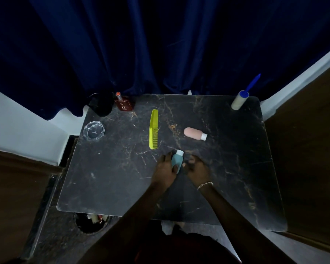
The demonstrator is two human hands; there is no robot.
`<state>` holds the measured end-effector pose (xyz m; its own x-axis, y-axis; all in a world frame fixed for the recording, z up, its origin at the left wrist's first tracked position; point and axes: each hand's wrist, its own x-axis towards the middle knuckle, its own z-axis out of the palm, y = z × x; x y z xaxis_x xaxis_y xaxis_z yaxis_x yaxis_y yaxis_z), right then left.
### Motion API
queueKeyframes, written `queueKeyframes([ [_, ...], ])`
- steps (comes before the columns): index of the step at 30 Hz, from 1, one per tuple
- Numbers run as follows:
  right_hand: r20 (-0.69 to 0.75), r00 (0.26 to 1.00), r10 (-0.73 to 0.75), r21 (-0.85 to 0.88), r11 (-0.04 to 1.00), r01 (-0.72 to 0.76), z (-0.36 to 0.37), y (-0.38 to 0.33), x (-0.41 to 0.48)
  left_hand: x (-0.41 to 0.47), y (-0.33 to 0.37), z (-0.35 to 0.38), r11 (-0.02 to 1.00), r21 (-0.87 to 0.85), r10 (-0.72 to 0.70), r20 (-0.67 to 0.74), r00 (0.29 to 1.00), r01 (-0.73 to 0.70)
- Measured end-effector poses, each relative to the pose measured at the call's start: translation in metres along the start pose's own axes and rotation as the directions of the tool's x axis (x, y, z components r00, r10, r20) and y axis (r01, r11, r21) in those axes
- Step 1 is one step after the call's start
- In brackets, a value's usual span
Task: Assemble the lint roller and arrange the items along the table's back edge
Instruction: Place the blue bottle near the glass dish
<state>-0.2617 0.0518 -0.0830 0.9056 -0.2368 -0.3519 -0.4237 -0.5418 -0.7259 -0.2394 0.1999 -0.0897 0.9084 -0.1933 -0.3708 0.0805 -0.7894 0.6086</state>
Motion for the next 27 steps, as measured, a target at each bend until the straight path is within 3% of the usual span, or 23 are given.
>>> queueKeyframes([
  [5,0.121,0.992,0.039,0.064,0.997,-0.047,0.012,-0.006,0.010,0.005,0.008,0.006,0.987,-0.118,-0.112,-0.030,0.993,0.108],
  [8,0.112,0.992,0.052,0.080,0.995,-0.061,0.017,-0.009,0.011,0.007,0.012,0.006,0.974,-0.179,-0.146,-0.037,0.989,0.138],
  [15,0.114,0.993,-0.016,0.249,0.968,-0.013,0.008,-0.009,0.008,0.001,0.011,-0.008,0.903,-0.420,-0.140,-0.081,0.987,0.094],
  [18,0.167,0.986,-0.023,0.273,0.962,-0.024,0.002,-0.011,0.009,-0.004,0.010,-0.018,0.810,-0.567,-0.226,-0.062,0.972,0.152],
  [23,0.208,0.972,-0.107,0.271,0.961,0.048,0.000,-0.023,0.010,-0.002,0.013,-0.039,0.519,-0.784,-0.449,0.089,0.889,0.341],
  [27,0.133,0.984,-0.117,0.284,0.956,0.075,0.004,-0.039,0.012,-0.001,0.013,-0.056,0.466,-0.832,-0.454,0.066,0.888,0.300],
])
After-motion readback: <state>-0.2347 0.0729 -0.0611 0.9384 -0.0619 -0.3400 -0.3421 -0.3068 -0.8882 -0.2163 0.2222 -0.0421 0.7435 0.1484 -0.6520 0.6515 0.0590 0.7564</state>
